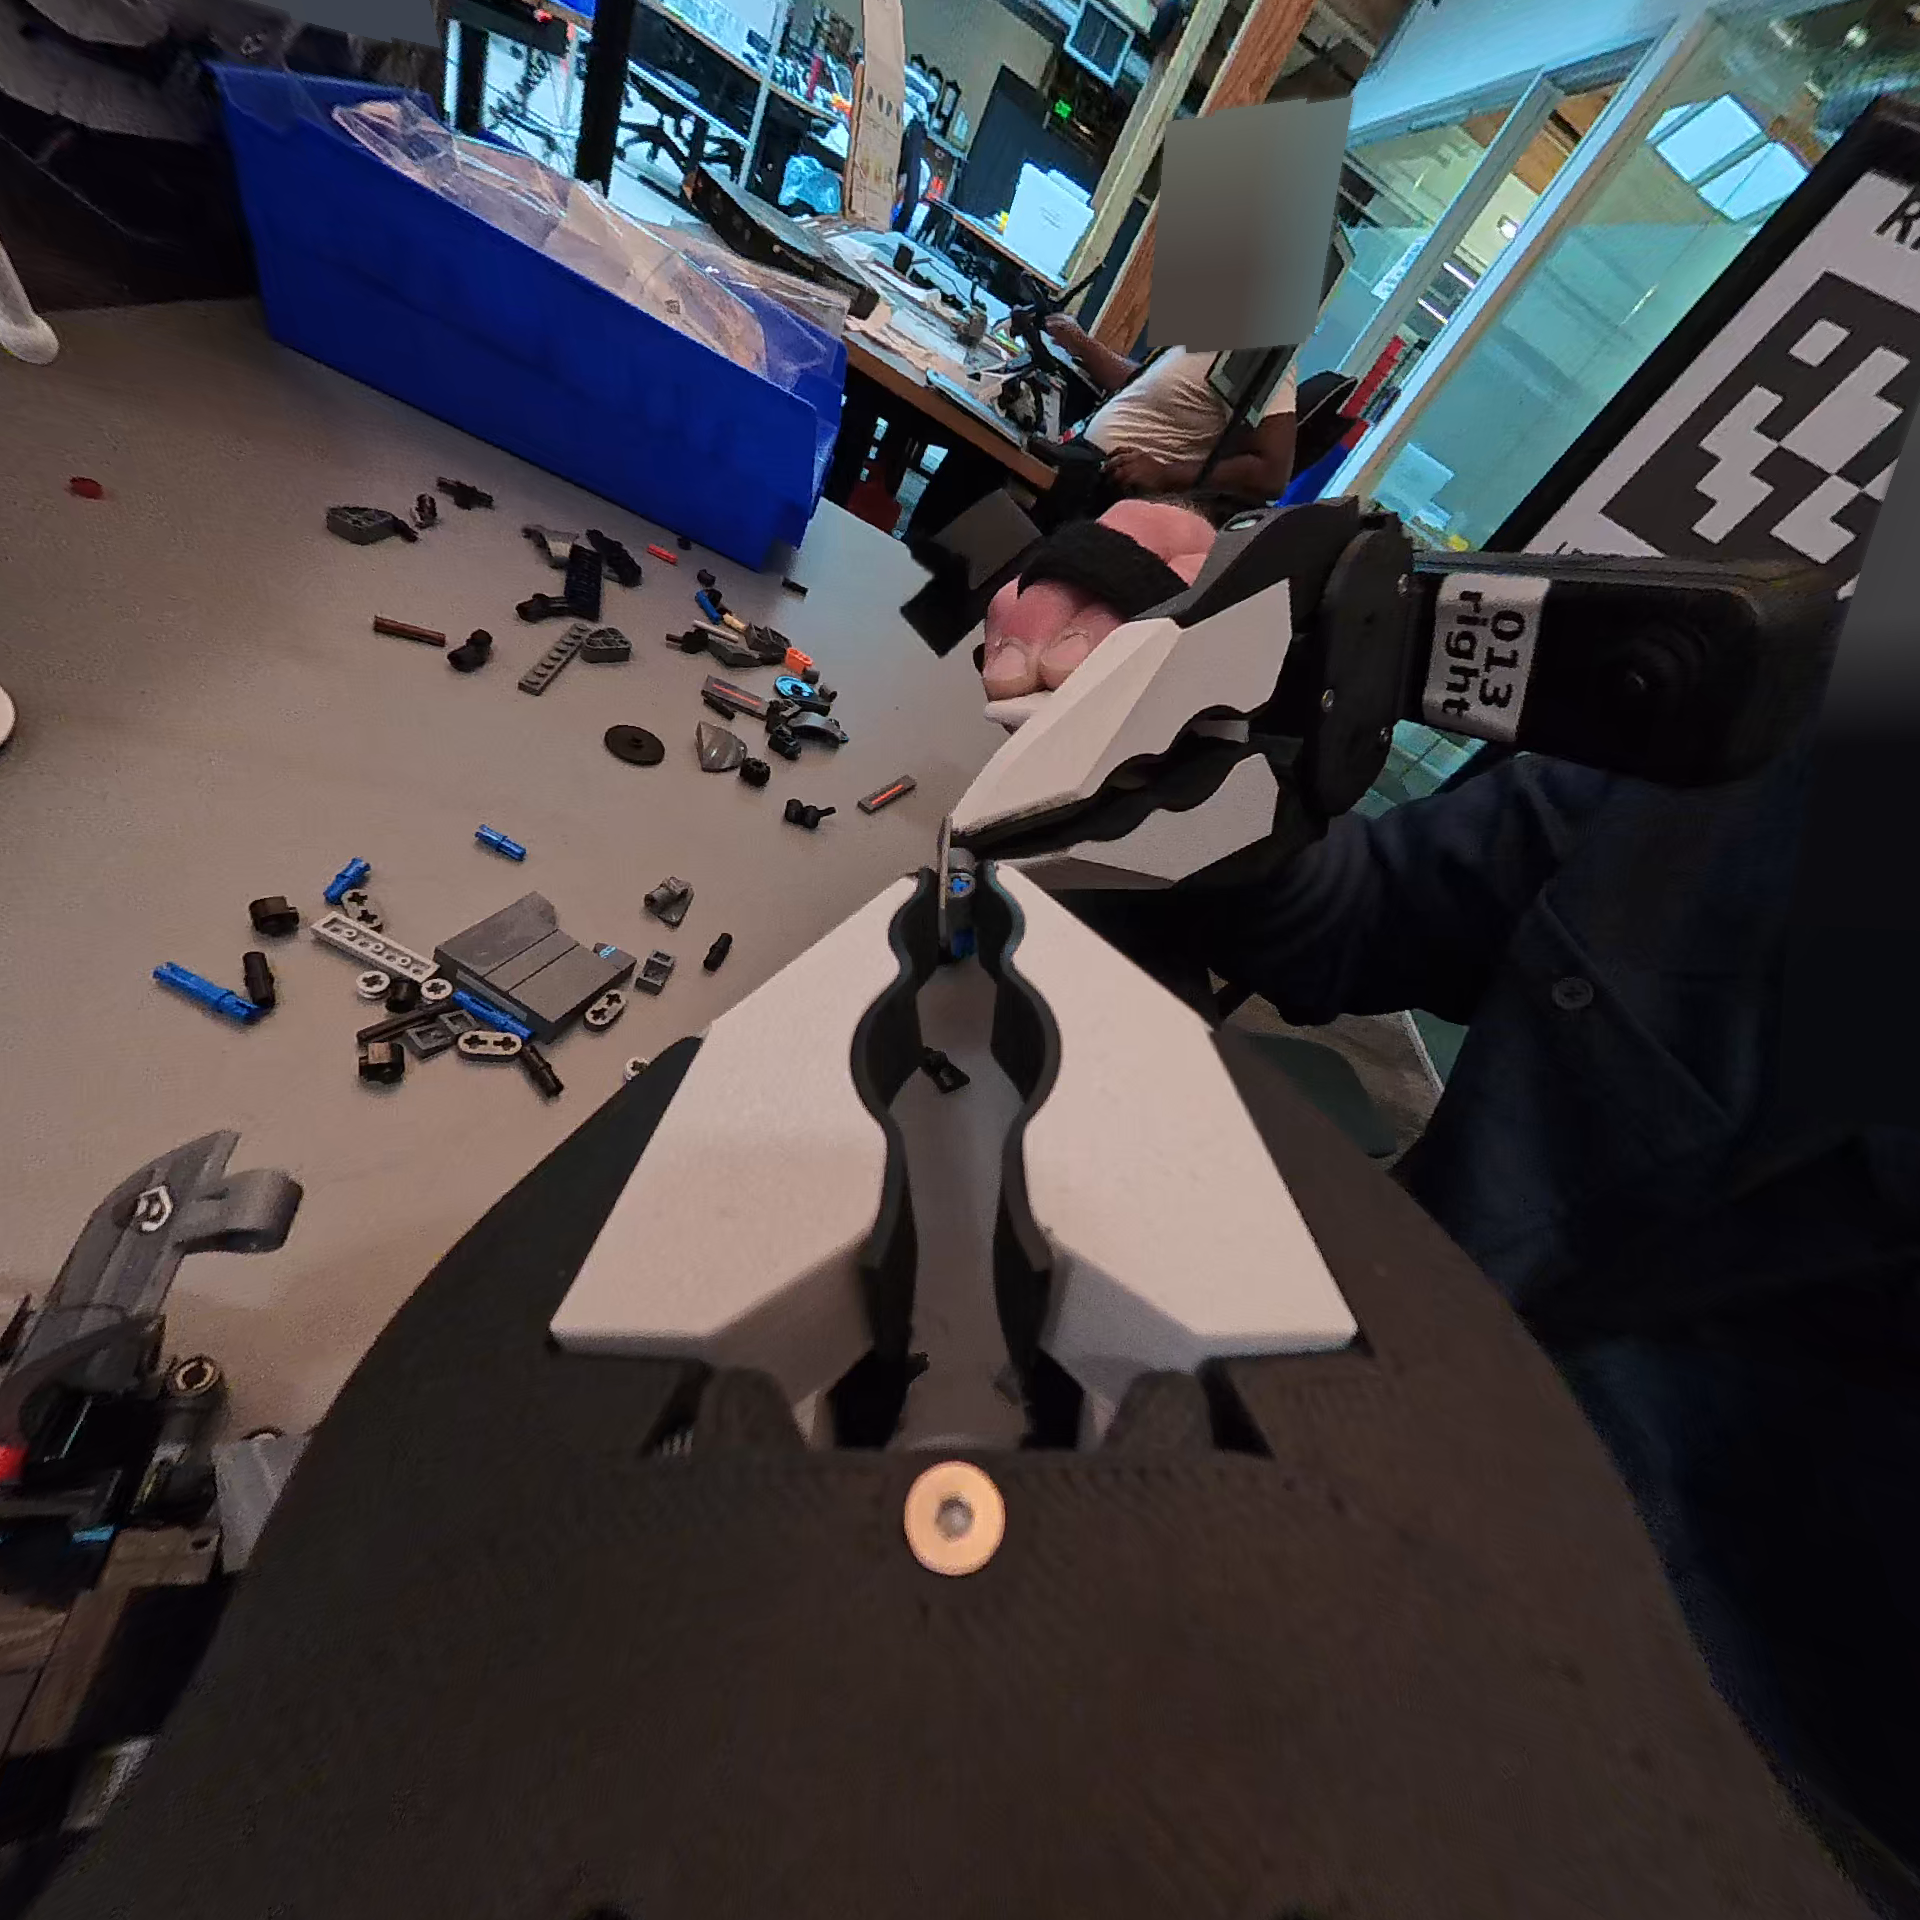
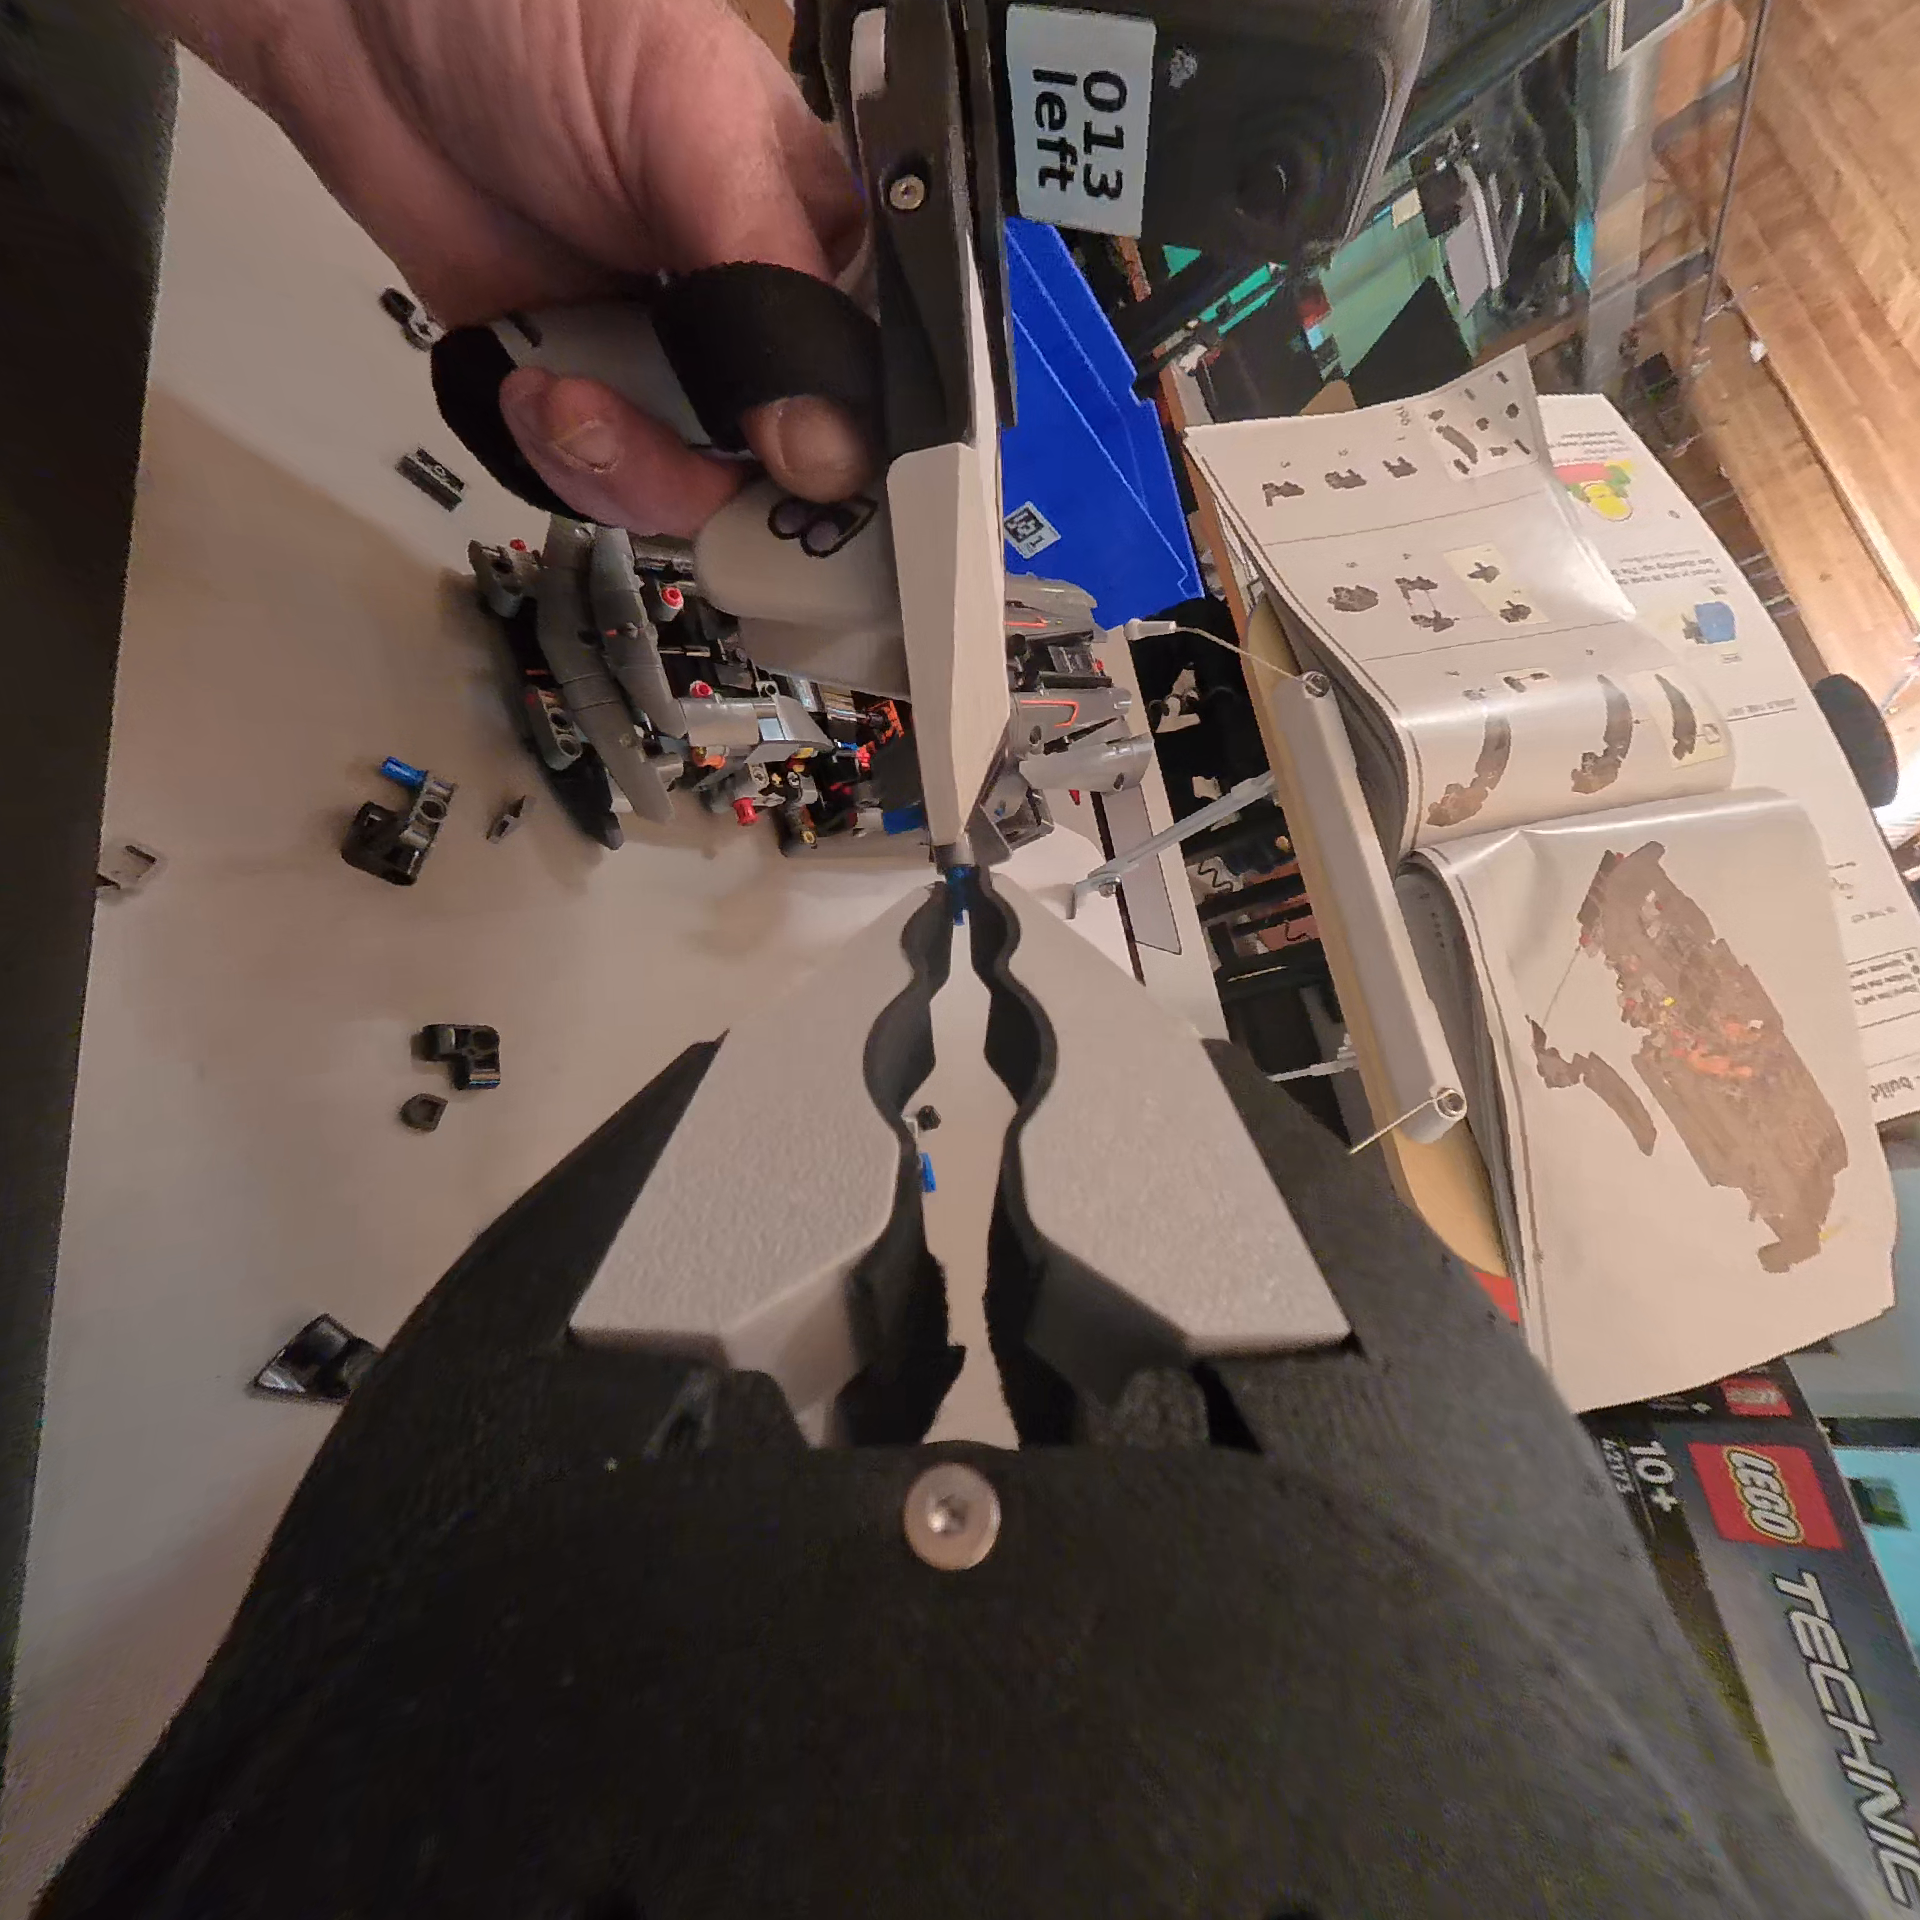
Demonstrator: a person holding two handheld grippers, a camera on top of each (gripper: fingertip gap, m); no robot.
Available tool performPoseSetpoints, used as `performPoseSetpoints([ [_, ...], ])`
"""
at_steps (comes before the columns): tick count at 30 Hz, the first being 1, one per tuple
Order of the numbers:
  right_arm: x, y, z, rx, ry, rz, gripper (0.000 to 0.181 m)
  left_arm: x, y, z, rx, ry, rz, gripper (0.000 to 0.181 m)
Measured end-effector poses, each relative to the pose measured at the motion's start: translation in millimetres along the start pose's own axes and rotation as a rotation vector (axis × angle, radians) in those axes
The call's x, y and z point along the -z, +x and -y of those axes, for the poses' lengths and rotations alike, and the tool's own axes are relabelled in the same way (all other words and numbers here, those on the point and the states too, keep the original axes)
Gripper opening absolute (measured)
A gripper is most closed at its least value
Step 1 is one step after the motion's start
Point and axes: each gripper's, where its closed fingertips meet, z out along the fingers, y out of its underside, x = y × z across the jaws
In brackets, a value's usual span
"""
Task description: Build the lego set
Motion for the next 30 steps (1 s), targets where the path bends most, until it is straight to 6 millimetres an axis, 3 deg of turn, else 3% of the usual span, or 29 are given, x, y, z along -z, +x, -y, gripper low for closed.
performPoseSetpoints([
  [5,1,1,4,-0.034,0.036,0.012,0.000,1,3,2,-0.006,0.015,-0.013,0.004],
  [8,3,7,6,-0.178,0.119,0.063,0.001,2,4,7,-0.056,0.014,0.024,0.005],
  [12,2,11,0,-0.263,0.122,0.072,0.016,6,1,13,-0.034,0.070,0.022,0.004],
  [15,3,9,5,-0.324,0.174,0.122,0.000,7,2,15,-0.044,0.073,0.022,0.005],
  [20,3,8,6,-0.341,0.190,0.141,0.000,7,2,13,-0.054,0.063,0.025,0.005],
  [24,7,19,2,-0.412,0.215,0.129,0.003,7,5,13,-0.073,0.055,0.021,0.005],
  [30,4,10,4,-0.427,0.224,0.184,0.000,4,10,12,-0.077,0.050,-0.007,0.005],
])
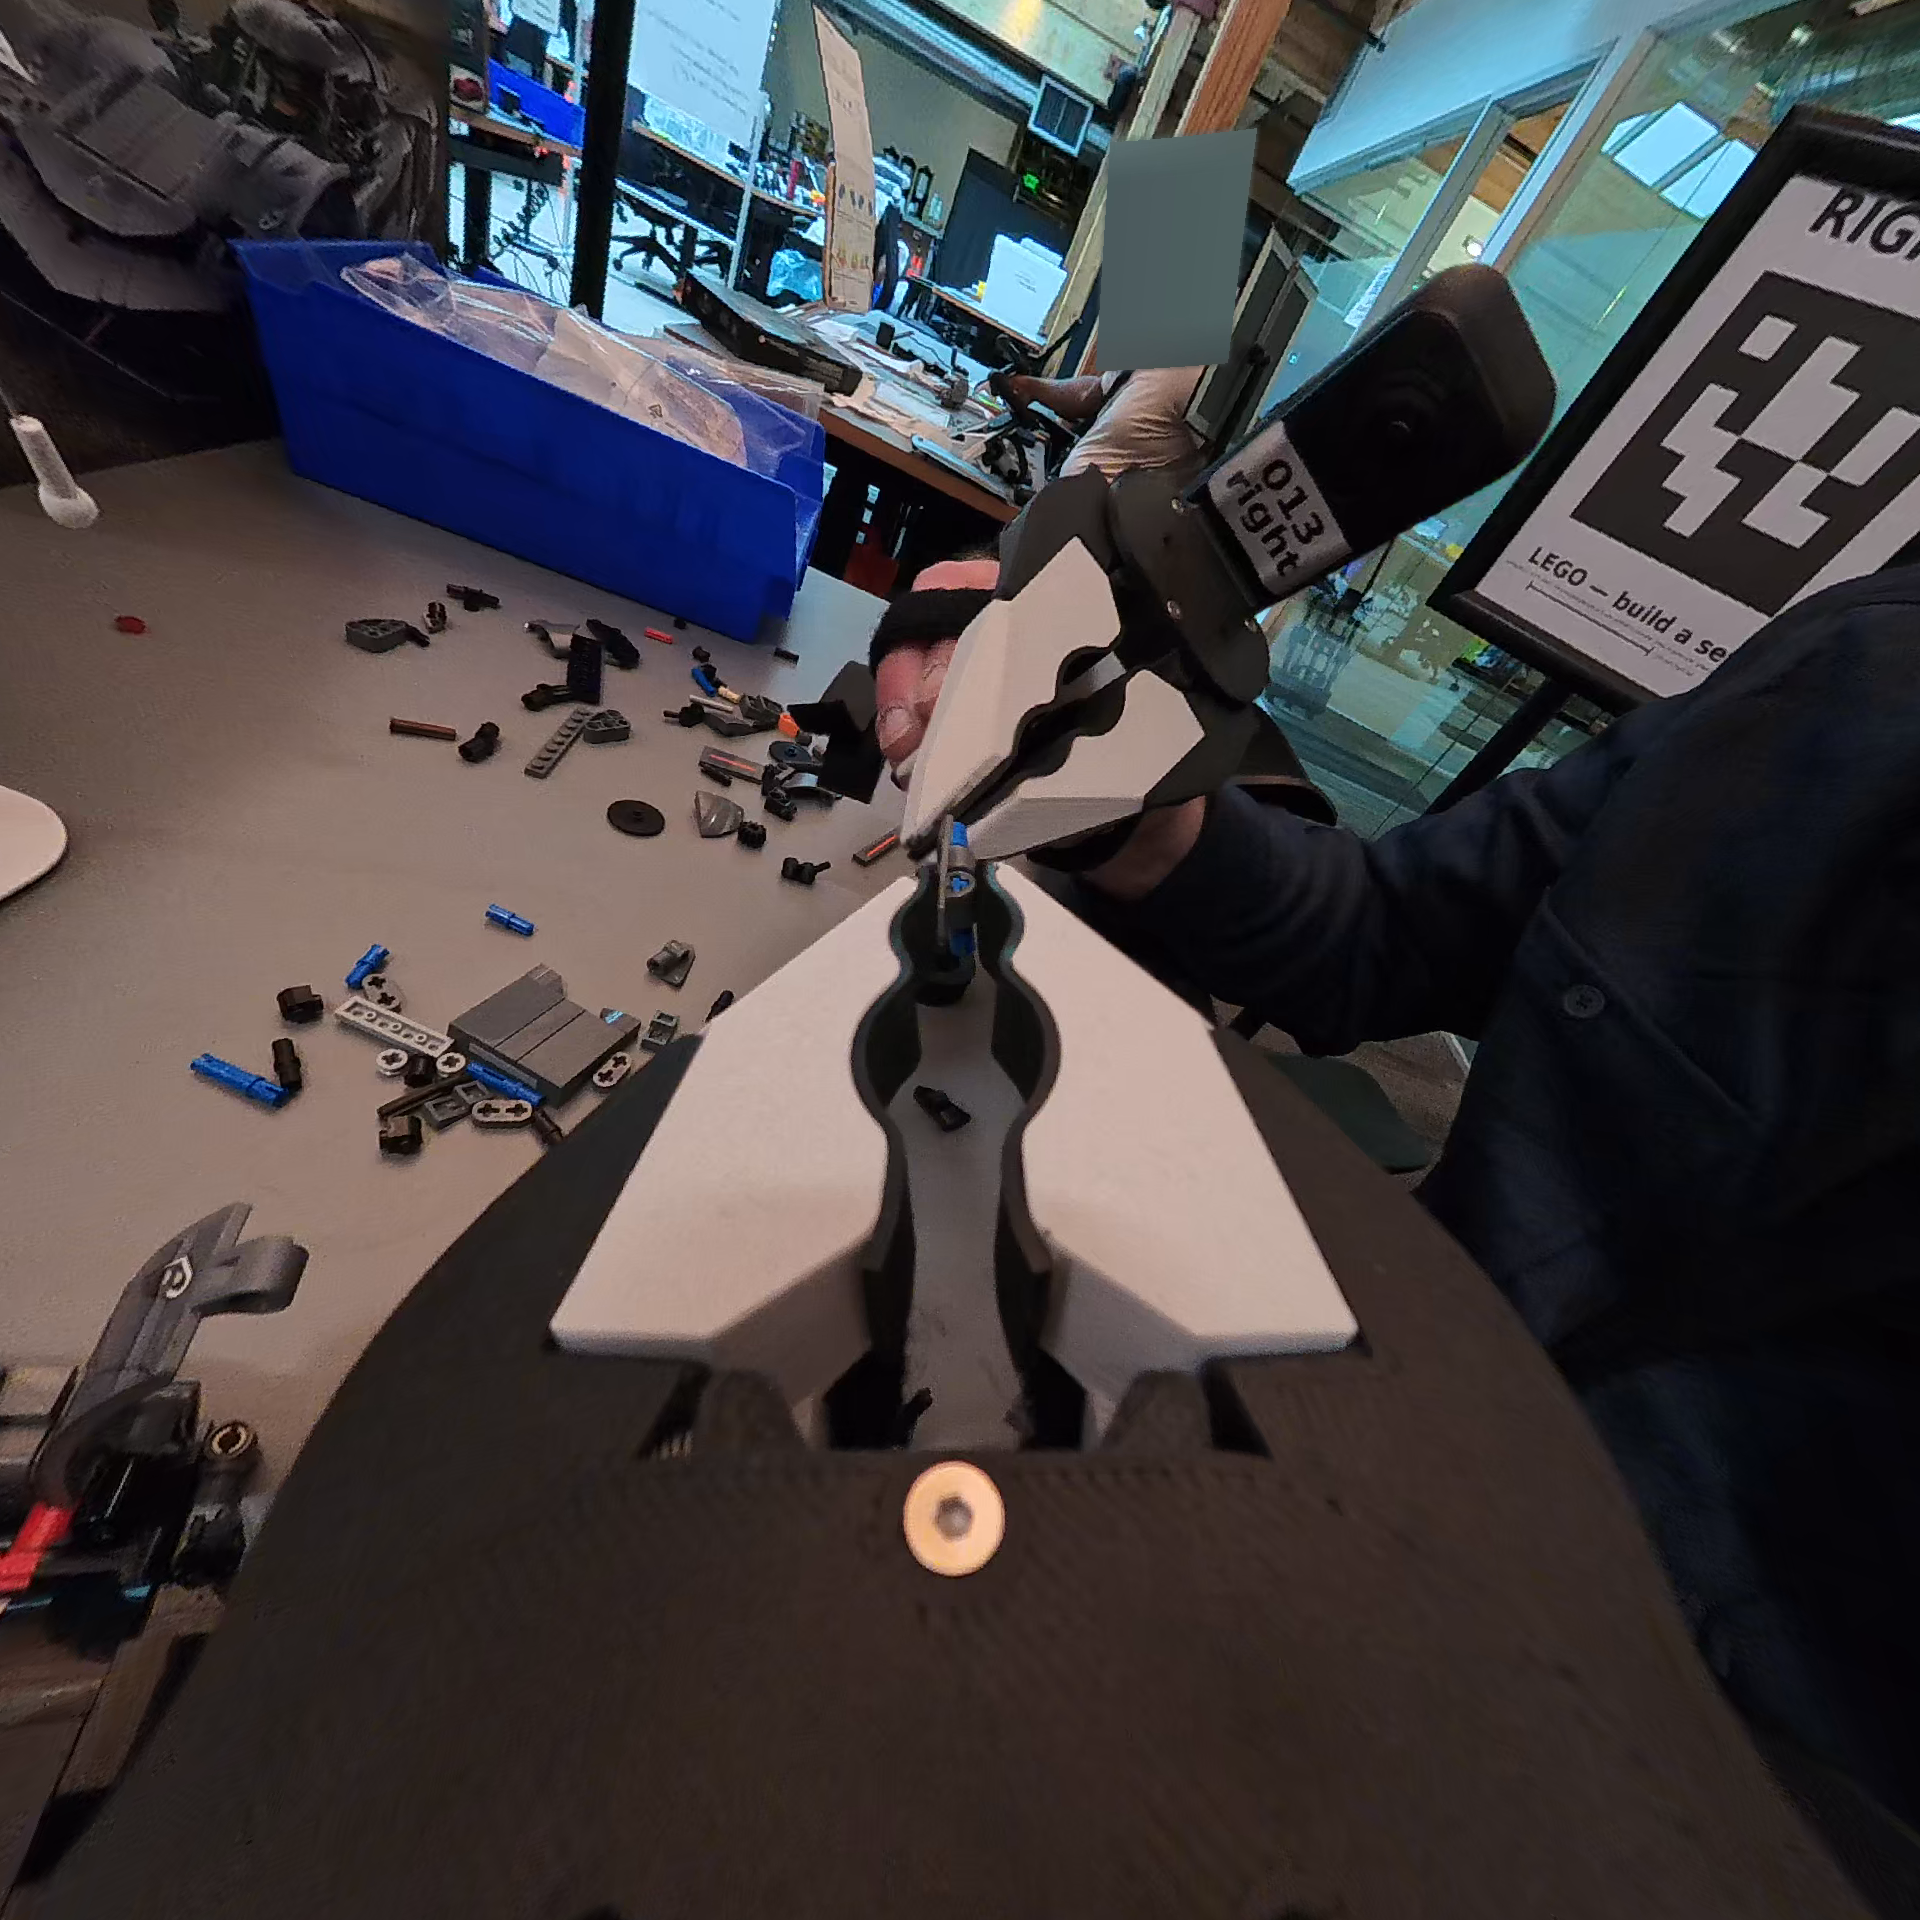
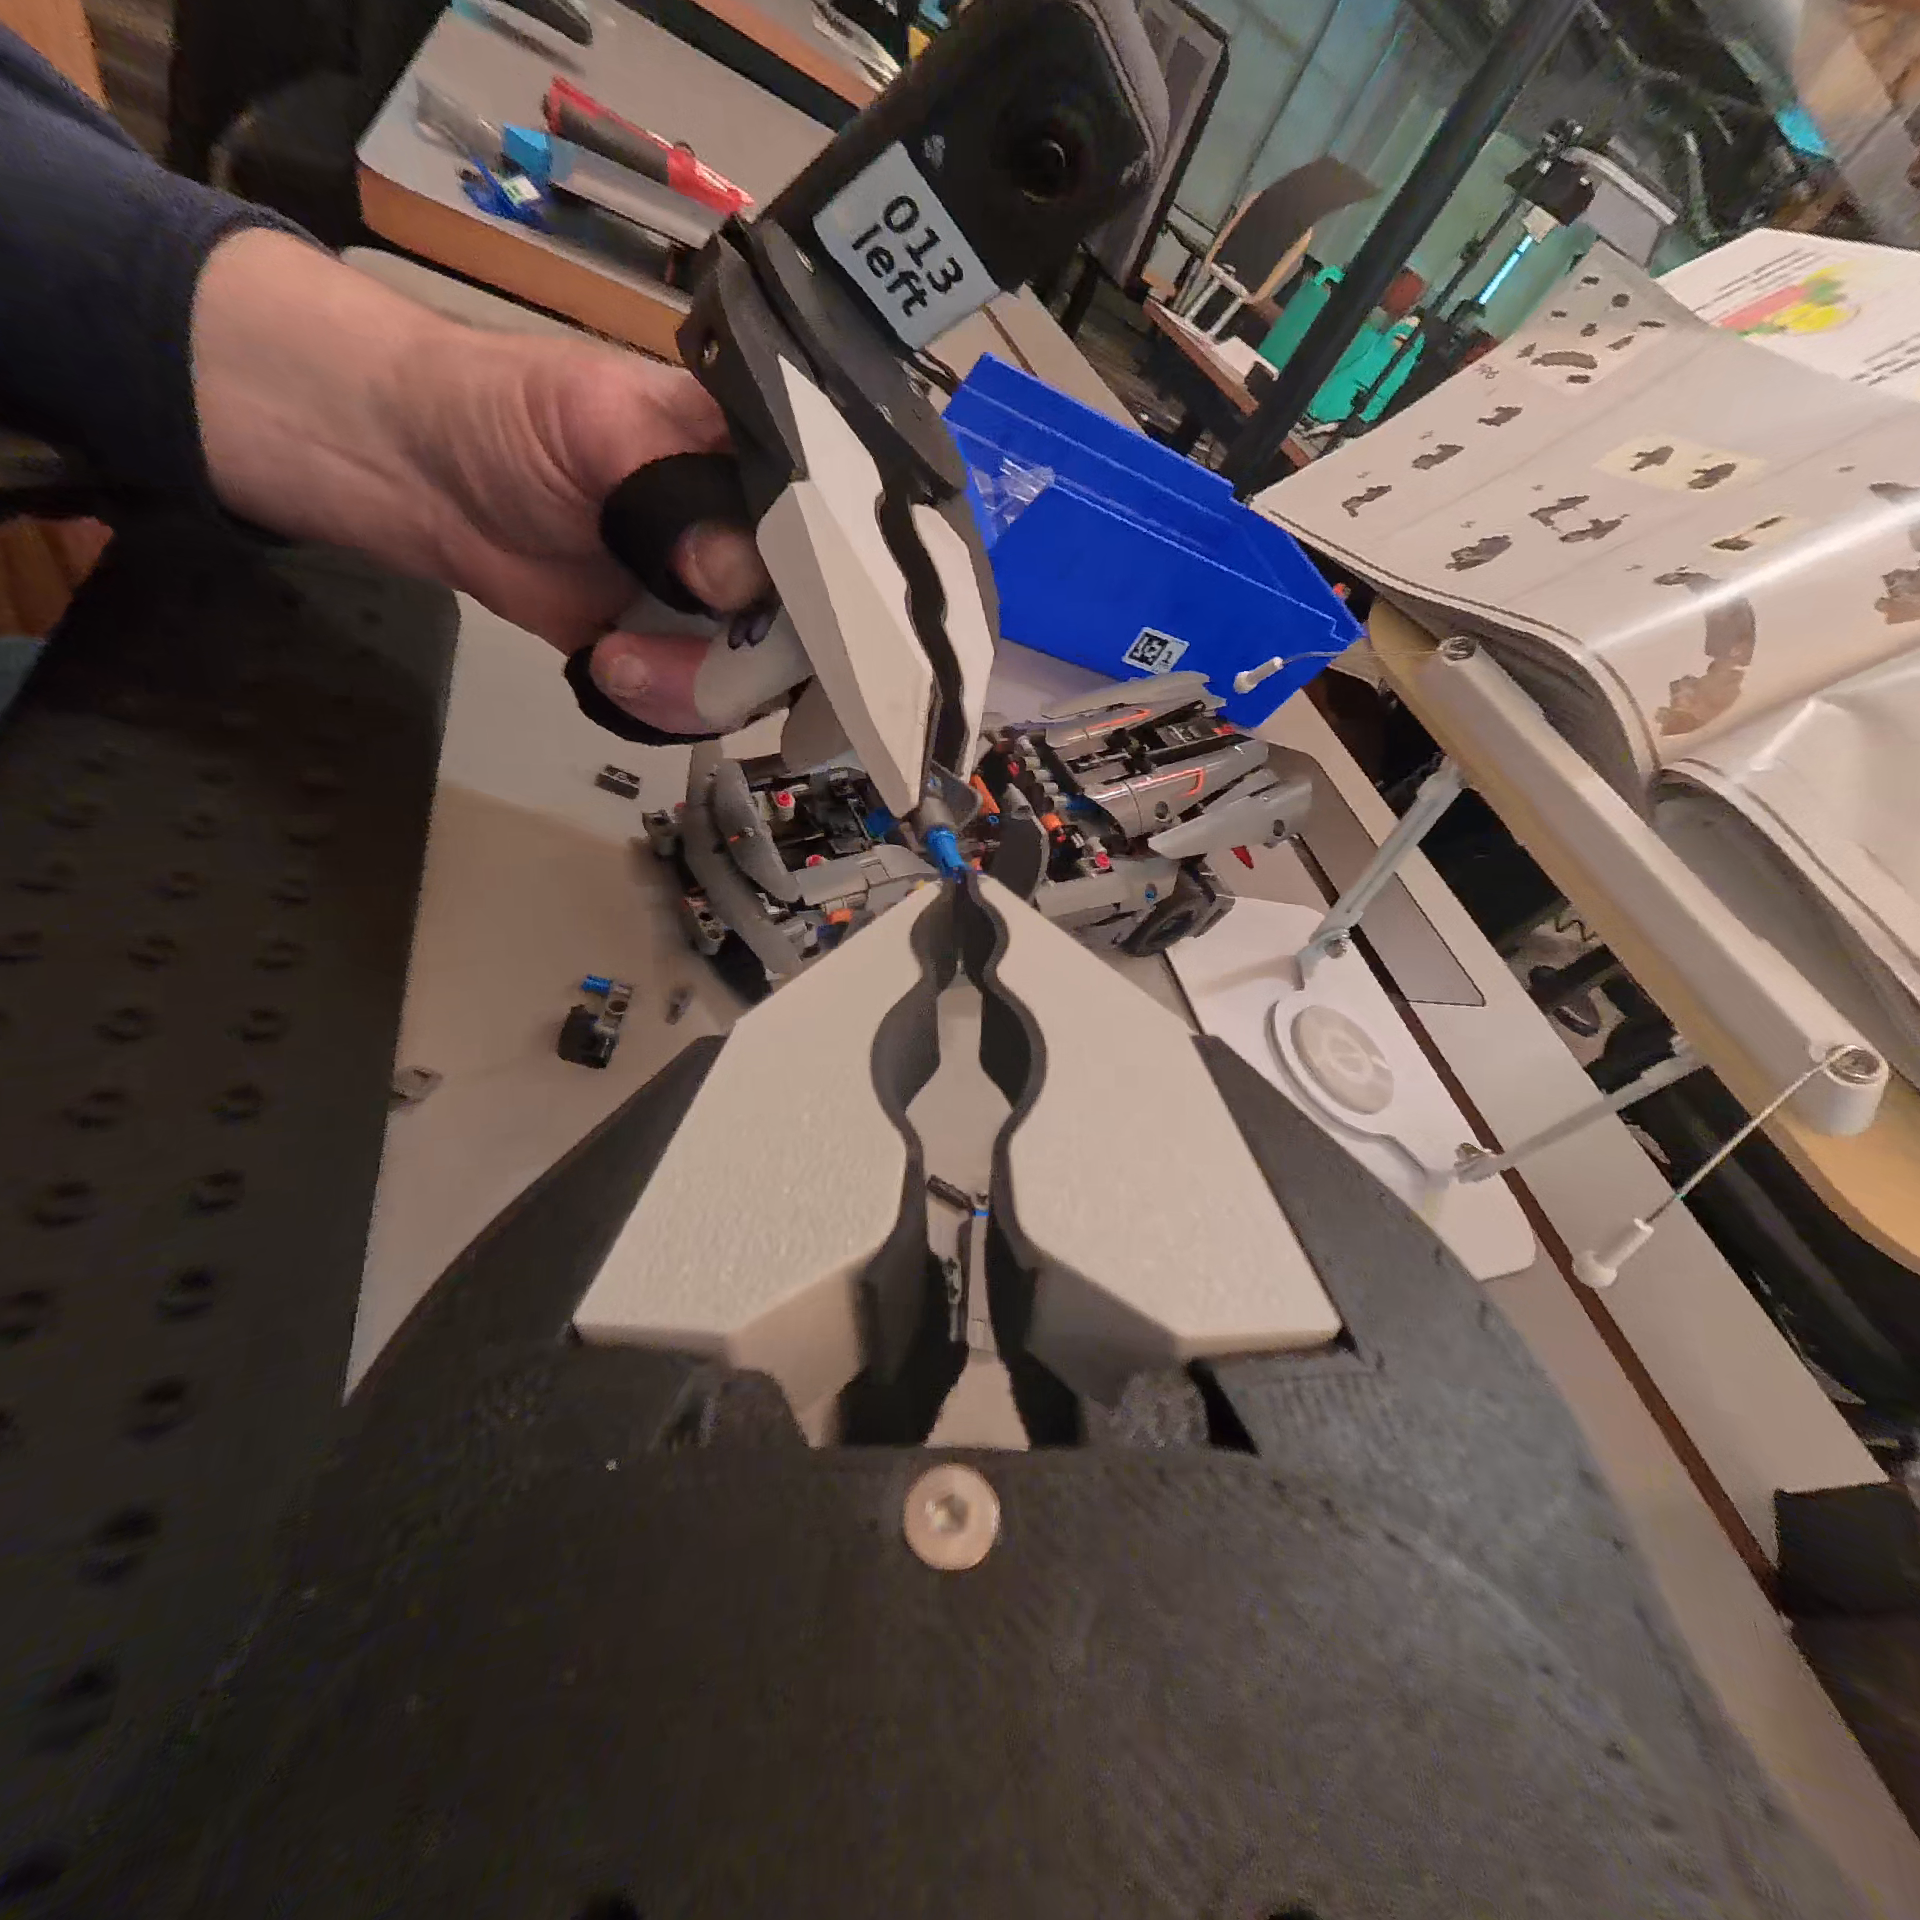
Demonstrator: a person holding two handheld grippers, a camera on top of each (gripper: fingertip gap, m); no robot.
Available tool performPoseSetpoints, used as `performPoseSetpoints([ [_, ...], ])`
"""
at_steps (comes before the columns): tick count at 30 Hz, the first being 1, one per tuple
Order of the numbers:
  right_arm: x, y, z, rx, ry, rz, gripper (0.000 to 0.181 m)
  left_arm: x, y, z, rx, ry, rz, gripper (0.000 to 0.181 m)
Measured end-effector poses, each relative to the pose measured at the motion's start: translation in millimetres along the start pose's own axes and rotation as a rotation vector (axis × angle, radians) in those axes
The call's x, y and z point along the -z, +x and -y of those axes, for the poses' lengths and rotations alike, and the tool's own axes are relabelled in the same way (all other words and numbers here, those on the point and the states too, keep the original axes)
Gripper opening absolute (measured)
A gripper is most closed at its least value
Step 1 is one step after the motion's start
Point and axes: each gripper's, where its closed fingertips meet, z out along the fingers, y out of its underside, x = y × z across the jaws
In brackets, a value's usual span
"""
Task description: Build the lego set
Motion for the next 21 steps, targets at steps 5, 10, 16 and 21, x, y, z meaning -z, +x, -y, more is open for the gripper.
performPoseSetpoints([
  [5,-0.7,-1.0,-1.3,0.007,-0.007,0.004,0.000,-0.1,-1.0,-1.1,0.005,-0.006,0.006,0.005],
  [10,0.8,-1.4,0.3,0.000,0.005,0.013,0.000,-1.0,1.0,0.0,0.002,0.001,-0.001,0.005],
  [16,0.4,-1.1,-2.2,0.009,-0.019,0.003,0.000,-2.3,-0.9,-0.8,-0.010,-0.006,0.028,0.005],
  [21,0.5,-1.1,-0.3,0.010,-0.016,-0.001,0.000,-1.8,0.2,0.5,-0.034,-0.008,0.040,0.005],
])
